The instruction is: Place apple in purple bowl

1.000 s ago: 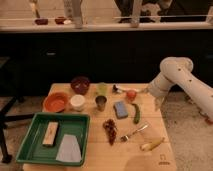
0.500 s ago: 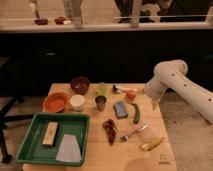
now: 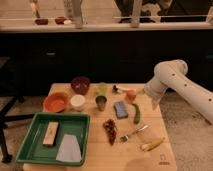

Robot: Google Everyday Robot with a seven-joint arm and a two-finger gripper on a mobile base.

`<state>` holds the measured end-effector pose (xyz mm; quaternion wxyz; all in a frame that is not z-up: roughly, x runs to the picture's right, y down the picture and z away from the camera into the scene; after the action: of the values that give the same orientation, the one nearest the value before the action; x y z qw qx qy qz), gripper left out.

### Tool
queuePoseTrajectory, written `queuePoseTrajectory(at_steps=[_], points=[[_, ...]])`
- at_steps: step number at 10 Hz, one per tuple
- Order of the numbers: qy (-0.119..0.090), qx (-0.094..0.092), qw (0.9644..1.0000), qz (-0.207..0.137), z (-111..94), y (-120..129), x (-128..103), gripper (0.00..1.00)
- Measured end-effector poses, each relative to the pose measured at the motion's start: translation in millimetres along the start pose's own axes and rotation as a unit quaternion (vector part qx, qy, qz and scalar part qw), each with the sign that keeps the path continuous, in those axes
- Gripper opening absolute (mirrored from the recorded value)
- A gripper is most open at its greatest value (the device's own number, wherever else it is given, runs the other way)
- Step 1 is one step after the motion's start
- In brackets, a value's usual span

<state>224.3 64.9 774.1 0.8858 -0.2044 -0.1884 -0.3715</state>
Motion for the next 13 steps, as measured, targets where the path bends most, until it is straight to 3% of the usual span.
queuePoseTrajectory(at_steps=[3,11,13], points=[[0.023,-0.017,0.9991,-0.03,12,-6,6,0.8],[0.045,-0.037,0.9961,-0.067,37,-23,37,0.8],[0.05,-0.057,0.9938,-0.081,61,-35,61,0.8]])
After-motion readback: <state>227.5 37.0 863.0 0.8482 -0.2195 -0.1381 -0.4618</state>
